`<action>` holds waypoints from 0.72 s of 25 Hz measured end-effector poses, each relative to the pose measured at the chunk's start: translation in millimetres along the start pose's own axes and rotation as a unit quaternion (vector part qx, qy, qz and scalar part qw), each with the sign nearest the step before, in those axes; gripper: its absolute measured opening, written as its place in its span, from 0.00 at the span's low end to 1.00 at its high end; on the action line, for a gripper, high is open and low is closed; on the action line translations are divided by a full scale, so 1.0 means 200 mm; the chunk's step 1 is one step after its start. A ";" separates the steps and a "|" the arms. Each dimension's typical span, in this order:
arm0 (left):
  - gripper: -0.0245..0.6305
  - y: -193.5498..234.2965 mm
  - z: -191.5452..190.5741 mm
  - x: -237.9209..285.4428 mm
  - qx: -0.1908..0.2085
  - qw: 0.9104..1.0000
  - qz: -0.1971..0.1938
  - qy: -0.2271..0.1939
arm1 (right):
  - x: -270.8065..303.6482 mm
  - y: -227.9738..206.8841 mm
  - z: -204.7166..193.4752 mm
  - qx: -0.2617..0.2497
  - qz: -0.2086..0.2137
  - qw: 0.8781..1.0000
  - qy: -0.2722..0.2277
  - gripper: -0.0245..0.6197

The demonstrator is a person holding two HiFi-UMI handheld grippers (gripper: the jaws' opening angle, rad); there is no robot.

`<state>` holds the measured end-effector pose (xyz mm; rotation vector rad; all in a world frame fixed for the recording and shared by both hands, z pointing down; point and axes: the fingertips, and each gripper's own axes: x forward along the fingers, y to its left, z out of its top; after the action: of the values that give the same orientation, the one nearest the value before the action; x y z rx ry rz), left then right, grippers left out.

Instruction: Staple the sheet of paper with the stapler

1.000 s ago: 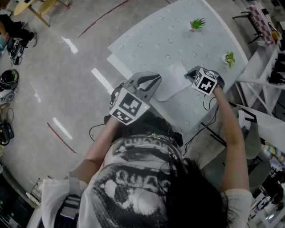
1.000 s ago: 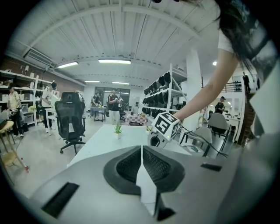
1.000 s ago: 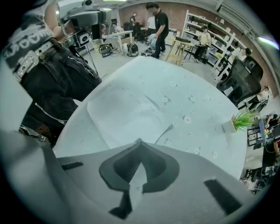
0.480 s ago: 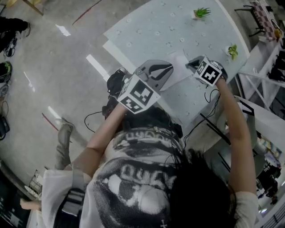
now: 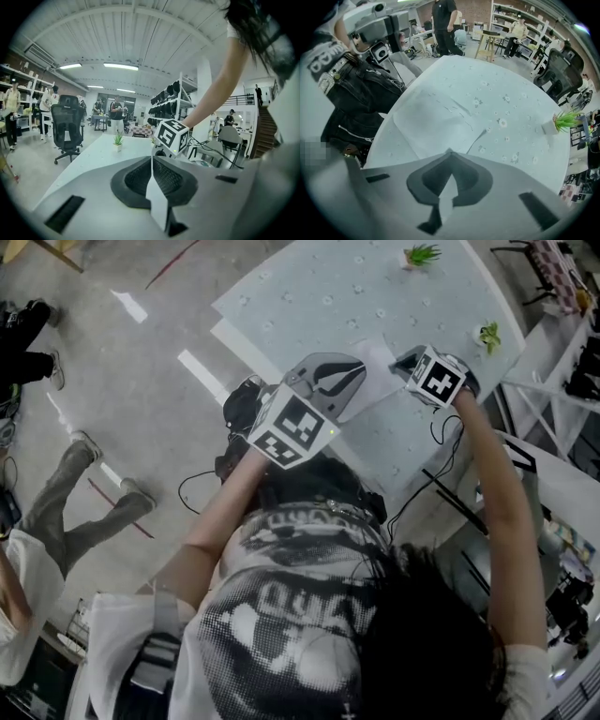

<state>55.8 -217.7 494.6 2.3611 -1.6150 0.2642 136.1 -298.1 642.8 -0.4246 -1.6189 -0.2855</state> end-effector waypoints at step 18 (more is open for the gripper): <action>0.05 -0.01 0.03 -0.14 0.026 0.999 0.015 0.019 | -0.05 -0.01 -0.02 0.063 -0.062 0.993 -0.076 0.03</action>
<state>48.0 -194.0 480.4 2.3568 -1.6466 0.3581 138.8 -302.1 633.4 -0.2542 -1.8055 -0.2482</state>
